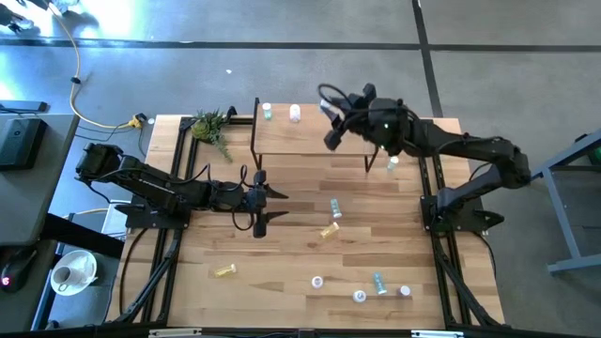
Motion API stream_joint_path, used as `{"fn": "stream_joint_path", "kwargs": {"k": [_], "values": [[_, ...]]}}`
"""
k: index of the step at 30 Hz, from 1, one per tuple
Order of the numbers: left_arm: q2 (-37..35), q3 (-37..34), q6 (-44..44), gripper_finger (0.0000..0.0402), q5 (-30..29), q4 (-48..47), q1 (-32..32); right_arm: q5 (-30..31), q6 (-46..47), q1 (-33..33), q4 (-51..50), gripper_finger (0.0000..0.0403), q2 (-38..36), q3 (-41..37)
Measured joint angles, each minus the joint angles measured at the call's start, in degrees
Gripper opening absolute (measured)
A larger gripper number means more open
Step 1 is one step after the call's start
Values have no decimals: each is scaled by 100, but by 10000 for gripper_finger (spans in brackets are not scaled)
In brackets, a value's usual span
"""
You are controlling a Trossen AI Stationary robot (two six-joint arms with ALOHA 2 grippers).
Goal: Pick and place medicine bottles onto shelf by color
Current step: Put the middle blue pill bottle on the shelf
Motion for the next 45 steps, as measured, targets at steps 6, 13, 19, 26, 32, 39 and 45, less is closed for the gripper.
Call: {"fn": "stream_joint_path", "kwargs": {"k": [6,13,19,26,32,39,45], "values": [[0,0,0,198,0,-1,0,-19,627,-597,-33,103,227,-7],[0,0,0,198,0,-15,0,-191,1247,-1053,-275,103,732,-9],[2,-2,0,198,-1,-146,0,-211,1637,-1285,-393,103,1136,-9],[2,-2,0,198,-4,-138,0,-209,1766,-1352,-472,103,1485,-9],[3,-2,0,198,-7,-136,0,-129,1893,-1411,-619,103,1748,-9],[4,-2,0,198,-17,-136,0,132,1969,-1412,-935,103,1885,-9],[4,-2,0,198,-19,-225,1,93,1778,-1327,-837,103,1809,-9]]}}
